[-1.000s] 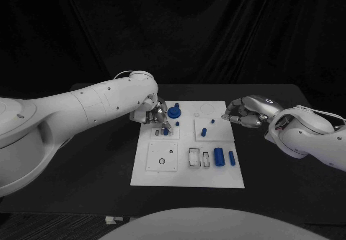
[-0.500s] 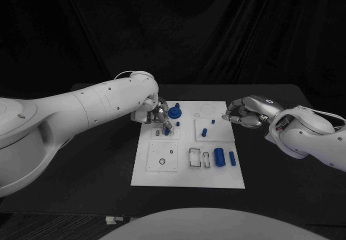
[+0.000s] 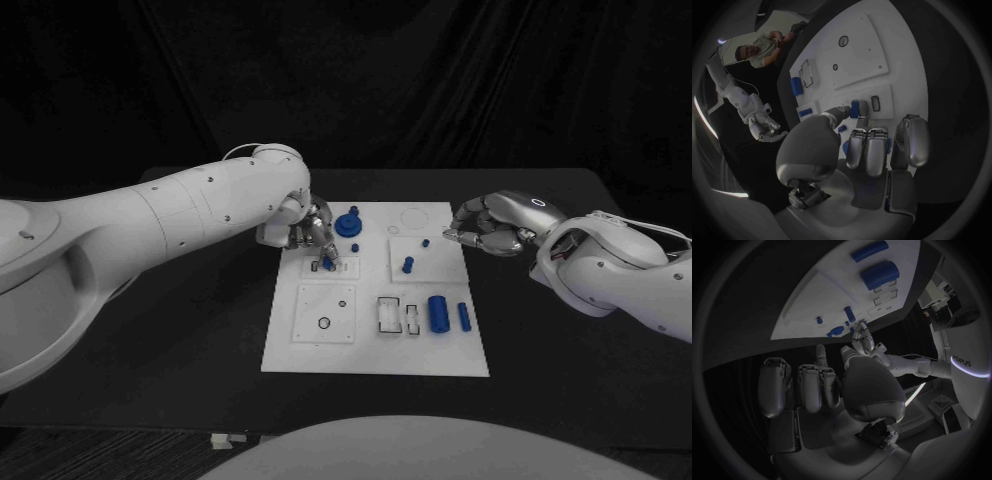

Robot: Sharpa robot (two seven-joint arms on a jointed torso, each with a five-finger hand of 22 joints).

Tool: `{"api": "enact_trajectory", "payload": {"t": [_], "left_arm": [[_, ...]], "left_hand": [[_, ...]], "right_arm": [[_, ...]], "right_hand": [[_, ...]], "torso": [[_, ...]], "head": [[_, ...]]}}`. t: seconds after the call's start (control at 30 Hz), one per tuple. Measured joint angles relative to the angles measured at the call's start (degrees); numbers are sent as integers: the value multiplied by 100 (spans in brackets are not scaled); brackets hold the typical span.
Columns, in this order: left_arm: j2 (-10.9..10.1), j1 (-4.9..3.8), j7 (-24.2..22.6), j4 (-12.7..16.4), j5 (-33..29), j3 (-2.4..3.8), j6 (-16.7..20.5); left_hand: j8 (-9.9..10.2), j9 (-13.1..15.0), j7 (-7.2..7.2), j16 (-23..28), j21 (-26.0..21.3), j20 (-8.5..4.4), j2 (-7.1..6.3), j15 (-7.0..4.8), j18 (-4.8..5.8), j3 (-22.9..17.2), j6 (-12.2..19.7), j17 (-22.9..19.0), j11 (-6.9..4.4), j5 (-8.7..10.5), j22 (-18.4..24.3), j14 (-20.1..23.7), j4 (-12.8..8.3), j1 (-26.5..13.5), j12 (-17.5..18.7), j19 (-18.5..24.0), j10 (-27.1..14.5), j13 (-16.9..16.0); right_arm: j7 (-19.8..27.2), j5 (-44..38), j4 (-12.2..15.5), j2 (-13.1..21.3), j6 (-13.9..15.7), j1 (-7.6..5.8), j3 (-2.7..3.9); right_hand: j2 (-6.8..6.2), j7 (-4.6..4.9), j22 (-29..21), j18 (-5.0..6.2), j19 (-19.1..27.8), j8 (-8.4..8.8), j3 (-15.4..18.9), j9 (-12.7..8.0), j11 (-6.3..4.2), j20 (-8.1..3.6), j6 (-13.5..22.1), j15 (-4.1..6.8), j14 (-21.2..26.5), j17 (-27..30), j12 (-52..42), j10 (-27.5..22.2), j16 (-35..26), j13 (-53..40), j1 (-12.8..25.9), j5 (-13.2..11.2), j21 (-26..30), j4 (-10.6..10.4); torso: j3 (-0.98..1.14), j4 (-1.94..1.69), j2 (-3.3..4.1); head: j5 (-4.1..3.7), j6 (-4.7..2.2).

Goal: Assemble the parts on the task board

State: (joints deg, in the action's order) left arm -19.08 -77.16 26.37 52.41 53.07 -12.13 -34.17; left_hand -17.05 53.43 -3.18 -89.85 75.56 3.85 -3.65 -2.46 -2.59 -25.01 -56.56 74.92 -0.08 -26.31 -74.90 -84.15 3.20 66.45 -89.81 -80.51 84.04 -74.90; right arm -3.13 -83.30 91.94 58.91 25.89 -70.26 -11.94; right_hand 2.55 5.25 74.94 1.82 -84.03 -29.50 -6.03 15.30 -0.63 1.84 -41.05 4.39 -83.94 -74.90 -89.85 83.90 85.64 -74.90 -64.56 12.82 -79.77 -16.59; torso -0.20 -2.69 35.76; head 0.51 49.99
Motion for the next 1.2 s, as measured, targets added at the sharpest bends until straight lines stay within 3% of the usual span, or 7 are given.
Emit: {"api": "enact_trajectory", "payload": {"t": [0.1,0.17,0.3,0.63,0.8,0.9,1.2], "left_arm": [[-116,0,-41,163,0,-1,104],[-203,0,-91,283,0,-2,229],[-474,0,-315,651,0,-2,731],[-1670,-1,-1160,2139,50,-5,2954],[-2183,15,-1496,2790,323,-6,4289],[-2368,171,-1654,3071,543,0,5056],[-2496,901,-1857,3469,1303,-14,6803]], "left_hand": [[-137,246,-58,0,0,-8,-111,-11,0,-215,62,0,0,-63,0,11,-66,-52,0,-8,0,0],[-167,353,-71,0,34,-30,-171,-11,0,-327,91,0,0,79,0,11,-115,-117,0,-30,0,0],[-169,404,-72,0,88,-8,-132,-11,-1,-364,92,0,0,147,0,11,-122,-168,0,-53,0,0],[-205,465,-40,0,88,-27,-146,-10,-1,-382,163,0,0,284,0,11,-105,-214,17,-71,0,0],[-233,469,-20,0,114,-27,-140,-10,-1,-571,204,-1,0,605,0,10,-185,-221,23,-71,0,0],[-233,470,-19,0,114,-27,-154,-10,-1,-571,205,-1,0,607,0,10,-185,-237,23,-71,0,0],[-202,435,-21,0,113,-27,-155,-10,-1,-572,221,-1,-12,608,0,10,-186,-237,111,-71,-12,0]], "right_arm": [[0,0,0,2,0,0,0],[-1,0,0,7,0,0,0],[-2,0,0,18,0,4,0],[-3,0,-1,56,1,65,0],[-5,0,-1,70,1,96,0],[-6,0,3,78,3,122,0],[-7,1,82,122,16,148,-1]], "right_hand": [[0,0,0,0,0,0,0,0,0,0,0,0,0,0,0,0,0,0,0,0,0,0],[0,0,0,0,0,0,0,0,0,0,0,0,0,0,0,0,0,0,0,0,0,0],[0,0,-1,0,0,0,0,-2,0,0,0,0,0,0,0,0,0,0,0,0,0,0],[0,0,-1,0,0,0,0,-4,0,0,0,0,0,0,0,0,0,0,0,0,0,0],[0,-21,-2,0,0,0,0,-4,0,0,-21,0,0,0,0,0,0,0,0,0,24,0],[0,-21,-2,0,0,0,0,-4,0,0,-21,0,0,0,0,0,0,0,0,0,24,0],[0,-21,-2,0,0,0,0,-9,0,0,-20,0,0,0,0,0,-22,0,0,0,24,0]], "torso": [[0,-2,-2],[0,-2,-2],[0,-3,-2],[-1,-5,-7],[2,-5,-11],[8,-3,-18],[16,-5,-24]], "head": [[-5,0],[-6,0],[-19,0],[-56,0],[-14,0],[8,0],[49,0]]}}
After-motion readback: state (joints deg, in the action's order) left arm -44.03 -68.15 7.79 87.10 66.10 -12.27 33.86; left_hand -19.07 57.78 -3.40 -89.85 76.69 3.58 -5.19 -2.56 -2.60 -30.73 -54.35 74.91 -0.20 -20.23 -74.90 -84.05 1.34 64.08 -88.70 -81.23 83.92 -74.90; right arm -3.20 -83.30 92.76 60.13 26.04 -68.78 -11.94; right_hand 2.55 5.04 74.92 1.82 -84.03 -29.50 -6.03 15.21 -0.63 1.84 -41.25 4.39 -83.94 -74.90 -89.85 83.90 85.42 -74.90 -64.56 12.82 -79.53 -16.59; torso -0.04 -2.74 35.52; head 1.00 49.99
